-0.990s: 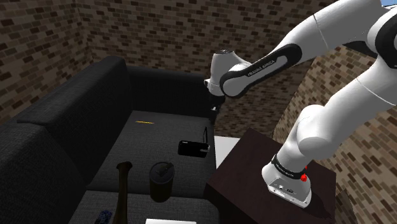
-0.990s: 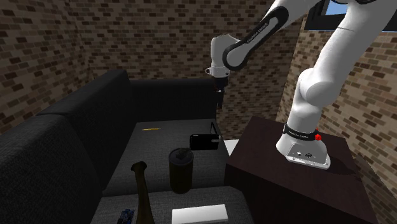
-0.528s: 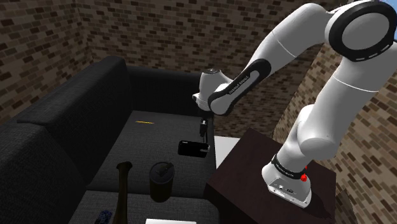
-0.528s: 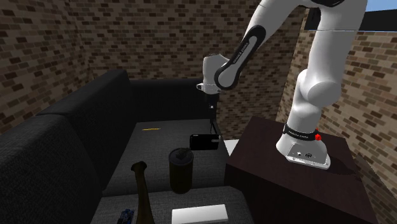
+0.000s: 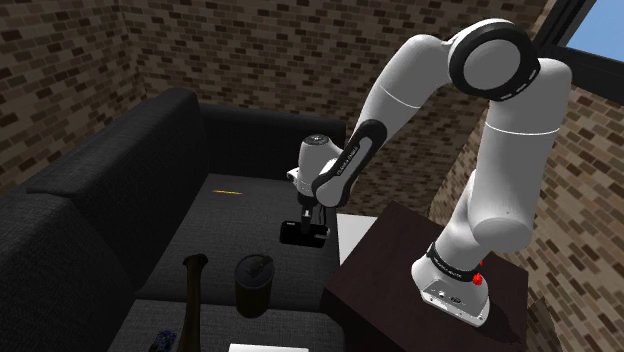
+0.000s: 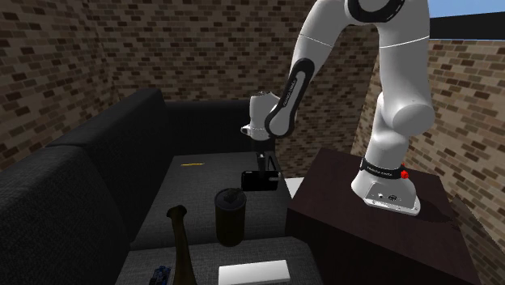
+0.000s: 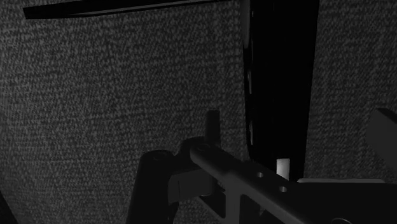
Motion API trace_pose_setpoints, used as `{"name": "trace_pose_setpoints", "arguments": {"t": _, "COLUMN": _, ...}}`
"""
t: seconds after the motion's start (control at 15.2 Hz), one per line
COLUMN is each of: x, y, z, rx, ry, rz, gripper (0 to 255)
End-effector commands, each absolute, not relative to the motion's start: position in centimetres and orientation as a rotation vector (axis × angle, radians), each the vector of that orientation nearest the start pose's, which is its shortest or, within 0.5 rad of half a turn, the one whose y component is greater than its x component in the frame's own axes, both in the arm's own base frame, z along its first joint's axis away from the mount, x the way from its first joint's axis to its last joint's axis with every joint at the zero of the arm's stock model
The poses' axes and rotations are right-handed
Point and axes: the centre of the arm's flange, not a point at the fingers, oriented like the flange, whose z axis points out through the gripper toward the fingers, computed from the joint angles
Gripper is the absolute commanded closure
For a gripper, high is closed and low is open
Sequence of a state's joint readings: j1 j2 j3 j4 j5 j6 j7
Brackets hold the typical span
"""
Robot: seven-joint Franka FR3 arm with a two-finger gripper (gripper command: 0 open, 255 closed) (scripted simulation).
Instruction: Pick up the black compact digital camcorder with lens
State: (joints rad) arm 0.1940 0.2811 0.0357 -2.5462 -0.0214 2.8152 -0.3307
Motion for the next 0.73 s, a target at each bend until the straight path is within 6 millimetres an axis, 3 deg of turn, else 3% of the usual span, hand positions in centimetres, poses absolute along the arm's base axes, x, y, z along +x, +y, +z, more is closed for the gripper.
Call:
{"name": "trace_pose_setpoints", "arguments": {"t": 0.0, "x": 44.0, "y": 10.6, "z": 15.4, "rx": -3.004, "ry": -0.902, "rz": 0.015, "gripper": 0}}
{"name": "trace_pose_setpoints", "arguments": {"t": 0.4, "x": 44.0, "y": 10.6, "z": 13.0, "rx": -3.004, "ry": -0.902, "rz": 0.015, "gripper": 0}}
{"name": "trace_pose_setpoints", "arguments": {"t": 0.46, "x": 44.0, "y": 10.6, "z": 13.0, "rx": -3.004, "ry": -0.902, "rz": 0.015, "gripper": 255}}
{"name": "trace_pose_setpoints", "arguments": {"t": 0.66, "x": 44.0, "y": 10.6, "z": 13.0, "rx": -3.004, "ry": -0.902, "rz": 0.015, "gripper": 255}}
